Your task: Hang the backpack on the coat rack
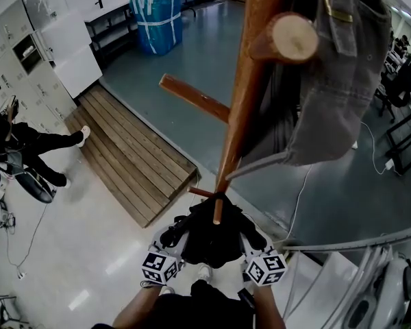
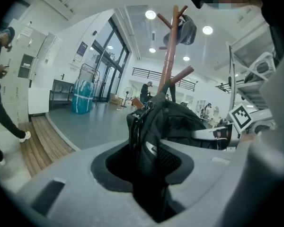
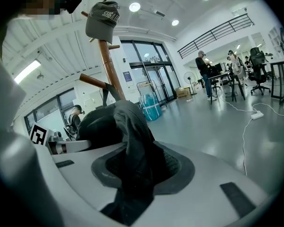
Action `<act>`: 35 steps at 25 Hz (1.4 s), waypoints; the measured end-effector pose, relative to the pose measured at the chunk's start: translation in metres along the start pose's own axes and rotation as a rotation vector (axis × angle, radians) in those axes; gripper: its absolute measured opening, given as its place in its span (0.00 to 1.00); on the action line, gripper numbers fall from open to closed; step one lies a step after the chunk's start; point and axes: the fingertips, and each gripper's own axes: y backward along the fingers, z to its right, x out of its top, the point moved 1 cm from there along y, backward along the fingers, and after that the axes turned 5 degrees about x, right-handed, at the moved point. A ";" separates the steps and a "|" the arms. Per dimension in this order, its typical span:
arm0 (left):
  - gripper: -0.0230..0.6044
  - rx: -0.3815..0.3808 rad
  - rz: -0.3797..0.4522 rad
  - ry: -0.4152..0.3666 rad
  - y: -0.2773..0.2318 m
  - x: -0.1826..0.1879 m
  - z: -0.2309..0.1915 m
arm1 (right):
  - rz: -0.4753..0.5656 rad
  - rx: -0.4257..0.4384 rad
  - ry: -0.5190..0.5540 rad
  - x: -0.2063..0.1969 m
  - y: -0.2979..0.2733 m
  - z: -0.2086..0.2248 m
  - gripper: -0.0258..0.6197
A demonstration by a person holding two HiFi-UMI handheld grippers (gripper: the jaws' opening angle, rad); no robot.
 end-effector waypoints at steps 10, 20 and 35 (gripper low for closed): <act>0.30 0.009 -0.023 -0.017 0.001 -0.005 -0.002 | -0.013 -0.022 0.011 0.001 0.002 0.000 0.33; 0.37 -0.025 0.001 -0.010 0.028 0.005 -0.002 | 0.011 -0.070 0.032 0.005 0.025 -0.015 0.37; 0.37 -0.071 0.059 -0.012 0.111 0.010 -0.001 | 0.083 -0.173 0.004 -0.016 0.087 -0.083 0.36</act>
